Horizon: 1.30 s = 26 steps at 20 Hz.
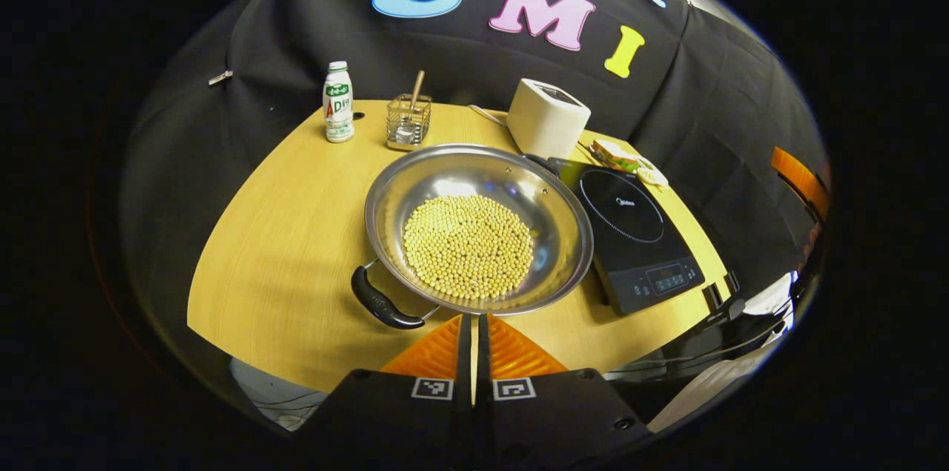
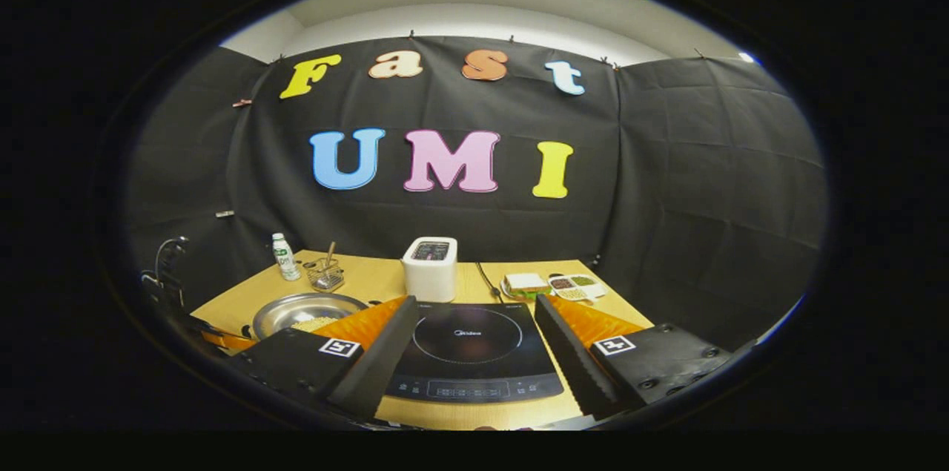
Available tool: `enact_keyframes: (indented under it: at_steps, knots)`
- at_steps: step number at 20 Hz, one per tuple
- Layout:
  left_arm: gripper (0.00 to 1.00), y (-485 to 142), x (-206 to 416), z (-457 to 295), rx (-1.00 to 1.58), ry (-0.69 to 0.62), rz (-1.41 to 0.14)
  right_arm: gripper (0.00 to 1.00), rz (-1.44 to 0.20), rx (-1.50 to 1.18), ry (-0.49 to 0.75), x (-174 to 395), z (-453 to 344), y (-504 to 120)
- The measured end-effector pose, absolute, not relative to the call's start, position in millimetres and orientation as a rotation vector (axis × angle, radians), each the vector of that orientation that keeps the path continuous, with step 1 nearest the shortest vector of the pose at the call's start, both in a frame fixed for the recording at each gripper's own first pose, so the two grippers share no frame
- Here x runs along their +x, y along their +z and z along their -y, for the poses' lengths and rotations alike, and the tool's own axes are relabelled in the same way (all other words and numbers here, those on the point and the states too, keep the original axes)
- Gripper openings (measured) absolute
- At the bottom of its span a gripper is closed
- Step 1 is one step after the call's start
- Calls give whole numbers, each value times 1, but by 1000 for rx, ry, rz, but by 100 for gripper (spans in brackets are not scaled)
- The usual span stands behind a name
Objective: First push the handle of the pot to place it horizontally, then grasp the pot with both hands and set it on the induction cooktop.
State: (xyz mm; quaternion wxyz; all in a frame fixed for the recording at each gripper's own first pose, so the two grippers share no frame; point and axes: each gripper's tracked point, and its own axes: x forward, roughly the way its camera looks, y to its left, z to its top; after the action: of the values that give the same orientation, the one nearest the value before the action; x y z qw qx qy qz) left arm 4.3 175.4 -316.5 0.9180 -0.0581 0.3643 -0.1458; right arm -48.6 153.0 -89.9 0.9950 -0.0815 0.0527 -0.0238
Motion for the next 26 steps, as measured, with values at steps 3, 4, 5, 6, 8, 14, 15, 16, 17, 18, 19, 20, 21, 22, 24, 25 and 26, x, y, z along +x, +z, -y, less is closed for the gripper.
enact_keyframes:
  at_steps: [3,4,5,6,8,14,15,16,17,18,19,20,21,22,24,25,26]
  knots:
    - [5,-331,10,-175,-84,-334,-809,98,-112,-171,-66,-49,-149,-92]
    - [5,-336,12,-176,-66,-338,-830,98,-114,-172,-74,-48,-147,-93]
    - [5,-341,14,-177,-55,-344,-847,98,-119,-170,-82,-48,-145,-95]
    - [5,-344,15,-177,-50,-353,-871,98,-125,-168,-90,-48,-143,-97]
    - [5,-351,17,-177,-33,-363,-901,98,-131,-166,-107,-48,-138,-98]
    - [5,-362,25,-179,6,-384,-941,98,-174,-179,-143,-50,-130,-111]
    - [5,-363,25,-181,6,-383,-942,98,-174,-181,-143,-49,-131,-111]
    - [5,-363,28,-185,14,-374,-941,98,-172,-184,-142,-49,-132,-110]
    - [5,-363,29,-191,21,-361,-941,98,-170,-187,-139,-48,-133,-110]
    - [5,-363,33,-196,22,-352,-941,98,-169,-191,-137,-48,-135,-110]
    - [5,-363,34,-196,16,-345,-942,98,-171,-193,-136,-48,-134,-112]
    - [5,-363,36,-198,10,-338,-943,98,-175,-192,-137,-47,-134,-113]
    - [5,-365,37,-200,12,-331,-946,98,-183,-188,-142,-47,-133,-115]
    - [5,-364,38,-205,18,-321,-944,98,-192,-182,-146,-47,-131,-118]
    - [5,-365,40,-210,18,-308,-946,96,-198,-172,-153,-45,-131,-118]
    - [5,-365,41,-211,15,-304,-950,98,-198,-170,-156,-44,-130,-118]
    - [5,-368,42,-212,12,-299,-956,98,-198,-170,-157,-43,-130,-118]
